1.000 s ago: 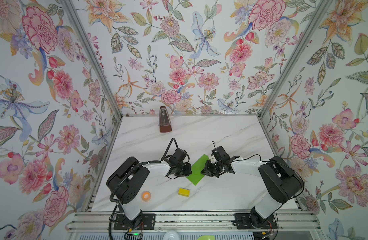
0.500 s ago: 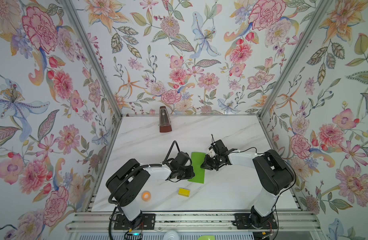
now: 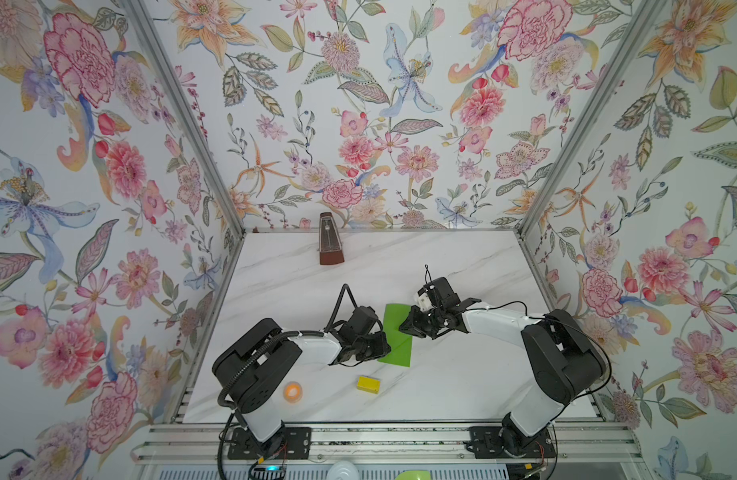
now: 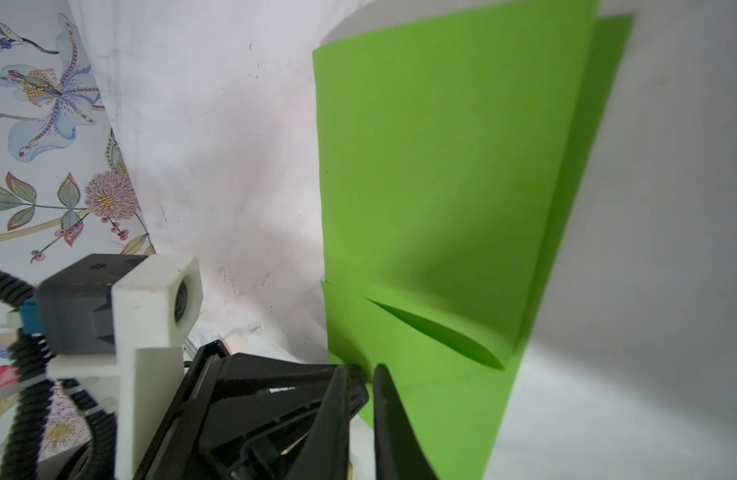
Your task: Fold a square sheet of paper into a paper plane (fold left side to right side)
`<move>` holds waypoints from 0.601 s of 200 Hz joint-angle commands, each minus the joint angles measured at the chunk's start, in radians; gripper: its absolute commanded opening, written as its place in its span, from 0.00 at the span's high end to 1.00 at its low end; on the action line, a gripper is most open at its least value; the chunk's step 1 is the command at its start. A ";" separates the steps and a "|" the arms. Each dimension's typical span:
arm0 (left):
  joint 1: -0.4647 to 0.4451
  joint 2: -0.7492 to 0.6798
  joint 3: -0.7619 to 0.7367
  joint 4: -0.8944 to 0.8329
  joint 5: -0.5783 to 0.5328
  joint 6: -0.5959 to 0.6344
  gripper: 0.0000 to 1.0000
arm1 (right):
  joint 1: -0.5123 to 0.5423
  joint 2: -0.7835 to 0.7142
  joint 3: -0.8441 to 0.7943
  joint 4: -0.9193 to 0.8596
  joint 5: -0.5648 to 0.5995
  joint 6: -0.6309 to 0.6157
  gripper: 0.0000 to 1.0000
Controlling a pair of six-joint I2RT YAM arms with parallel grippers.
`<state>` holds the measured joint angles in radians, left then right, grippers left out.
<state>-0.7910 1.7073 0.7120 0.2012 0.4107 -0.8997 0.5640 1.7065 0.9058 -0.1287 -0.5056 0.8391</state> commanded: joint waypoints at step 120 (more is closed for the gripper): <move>0.160 -0.085 0.045 -0.073 -0.058 0.151 0.58 | -0.002 0.192 0.026 -0.058 -0.084 -0.231 0.93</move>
<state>-0.6956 1.6039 0.7040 0.1925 0.3588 -0.8387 0.5671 1.8481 0.9363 -0.1112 -0.5972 0.6975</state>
